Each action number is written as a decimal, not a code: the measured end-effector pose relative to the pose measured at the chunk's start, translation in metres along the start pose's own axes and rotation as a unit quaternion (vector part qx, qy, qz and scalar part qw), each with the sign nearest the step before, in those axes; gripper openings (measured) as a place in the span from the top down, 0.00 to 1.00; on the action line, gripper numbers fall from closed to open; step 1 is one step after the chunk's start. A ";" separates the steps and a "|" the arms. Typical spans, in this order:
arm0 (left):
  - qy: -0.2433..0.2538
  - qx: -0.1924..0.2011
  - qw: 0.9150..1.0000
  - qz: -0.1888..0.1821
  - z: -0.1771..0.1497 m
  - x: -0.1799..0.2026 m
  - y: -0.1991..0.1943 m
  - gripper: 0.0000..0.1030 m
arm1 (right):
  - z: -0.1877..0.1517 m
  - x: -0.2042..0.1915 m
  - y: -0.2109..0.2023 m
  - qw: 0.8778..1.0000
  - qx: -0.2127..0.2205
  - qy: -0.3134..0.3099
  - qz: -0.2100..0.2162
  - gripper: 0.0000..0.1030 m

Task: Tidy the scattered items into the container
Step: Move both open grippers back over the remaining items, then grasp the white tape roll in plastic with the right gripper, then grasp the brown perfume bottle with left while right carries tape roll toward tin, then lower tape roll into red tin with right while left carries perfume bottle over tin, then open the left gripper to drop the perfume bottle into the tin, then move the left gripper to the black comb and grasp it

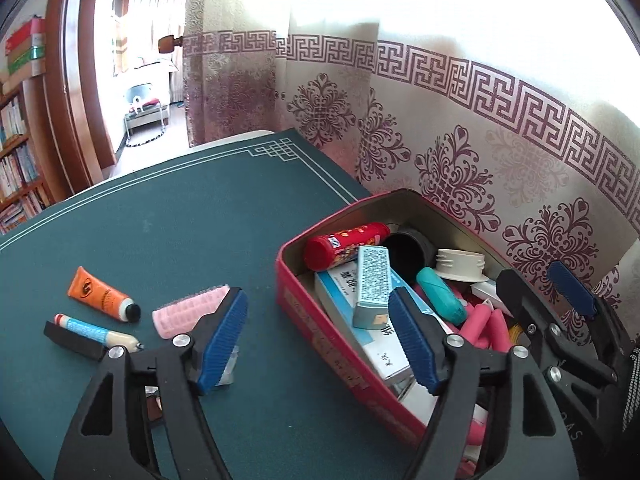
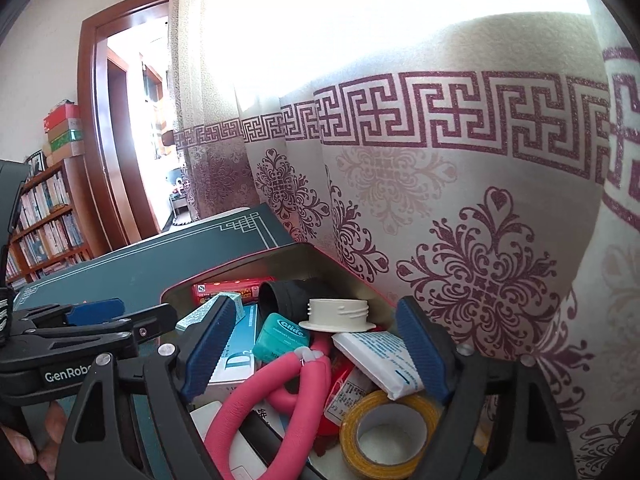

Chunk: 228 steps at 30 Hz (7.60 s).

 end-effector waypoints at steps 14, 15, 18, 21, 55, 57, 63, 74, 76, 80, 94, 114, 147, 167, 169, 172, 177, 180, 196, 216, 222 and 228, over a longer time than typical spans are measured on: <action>-0.090 -0.022 0.991 0.098 -0.055 -0.136 -0.053 0.20 | 0.009 -0.061 -0.025 0.991 0.064 -0.069 0.092 0.04; -0.091 -0.022 0.991 0.096 -0.059 -0.138 -0.054 0.20 | 0.007 -0.066 -0.026 0.990 0.065 -0.070 0.103 0.00; -0.070 -0.019 0.992 0.101 -0.068 -0.140 -0.054 0.20 | 0.004 -0.080 -0.030 0.987 0.065 -0.080 0.120 0.00; -0.046 -0.027 0.993 0.109 -0.074 -0.134 -0.049 0.20 | 0.001 -0.088 -0.032 0.985 0.068 -0.093 0.125 0.00; -0.038 -0.056 0.989 0.133 -0.103 -0.142 -0.035 0.45 | -0.022 -0.133 -0.055 0.966 0.046 -0.110 0.229 0.00; -0.035 -0.061 0.988 0.139 -0.106 -0.146 -0.041 0.45 | -0.026 -0.142 -0.058 0.962 0.042 -0.117 0.243 0.00; -0.042 -0.066 0.984 0.161 -0.117 -0.172 -0.068 0.45 | -0.044 -0.161 -0.064 0.953 0.012 -0.123 0.278 0.00; -0.039 -0.061 0.986 0.153 -0.125 -0.178 -0.075 0.26 | -0.078 -0.197 -0.036 0.946 -0.116 -0.124 0.276 0.09; -0.025 -0.071 0.987 0.145 -0.127 -0.173 -0.072 0.12 | -0.081 -0.200 -0.025 0.947 -0.139 -0.109 0.268 0.10; -0.030 -0.081 0.985 0.149 -0.131 -0.176 -0.071 0.00 | -0.086 -0.204 -0.002 0.950 -0.171 -0.083 0.248 0.12; -0.027 -0.082 0.985 0.151 -0.132 -0.176 -0.071 0.00 | -0.120 -0.220 0.039 0.946 -0.241 -0.088 0.196 0.41; -0.064 -0.041 0.991 0.108 -0.121 -0.169 -0.079 0.79 | -0.021 -0.173 -0.048 0.976 -0.076 -0.038 0.199 0.50; -0.009 0.019 0.999 -0.029 -0.055 -0.038 -0.096 0.79 | -0.023 0.032 -0.033 0.998 -0.030 0.057 -0.005 0.23; 0.030 0.025 0.991 -0.127 -0.018 0.084 -0.041 0.79 | -0.011 0.050 -0.053 0.997 0.027 0.054 -0.049 0.22; 0.033 0.024 0.990 -0.131 -0.015 0.090 -0.033 0.79 | -0.011 0.050 -0.053 0.997 0.027 0.054 -0.049 0.22; 0.033 0.018 0.991 -0.129 -0.012 0.093 -0.018 0.79 | -0.012 0.051 -0.052 0.997 0.025 0.055 -0.049 0.22; 0.011 0.007 0.993 -0.116 -0.012 0.082 -0.004 0.72 | -0.013 0.051 -0.051 0.997 0.025 0.053 -0.050 0.20; 0.009 0.017 0.994 -0.104 -0.008 0.072 -0.008 0.58 | -0.013 0.050 -0.050 0.997 0.025 0.052 -0.048 0.20; -0.026 0.036 0.998 -0.038 -0.005 0.002 -0.032 0.36 | -0.010 0.037 -0.052 0.998 0.040 0.028 -0.037 0.20; -0.087 -0.004 0.987 0.135 -0.044 -0.186 -0.027 0.35 | -0.014 0.028 -0.050 0.999 0.032 0.009 -0.032 0.18; -0.170 -0.007 0.971 0.168 -0.046 -0.234 -0.026 0.35 | -0.016 0.025 -0.048 0.999 0.028 0.005 -0.027 0.18; -0.196 -0.026 0.962 0.191 -0.055 -0.235 -0.015 0.35 | -0.015 0.022 -0.049 0.999 0.031 0.000 -0.024 0.18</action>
Point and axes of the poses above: each gripper's, at about its wrist camera, not at the fingertips, and y roughly the way its jaws point, x to its right, z to its top, the point moved 10 cm from there along y, roughly the way its jaws point, and after that the axes turned 15 degrees about x, right-handed, at the moved point
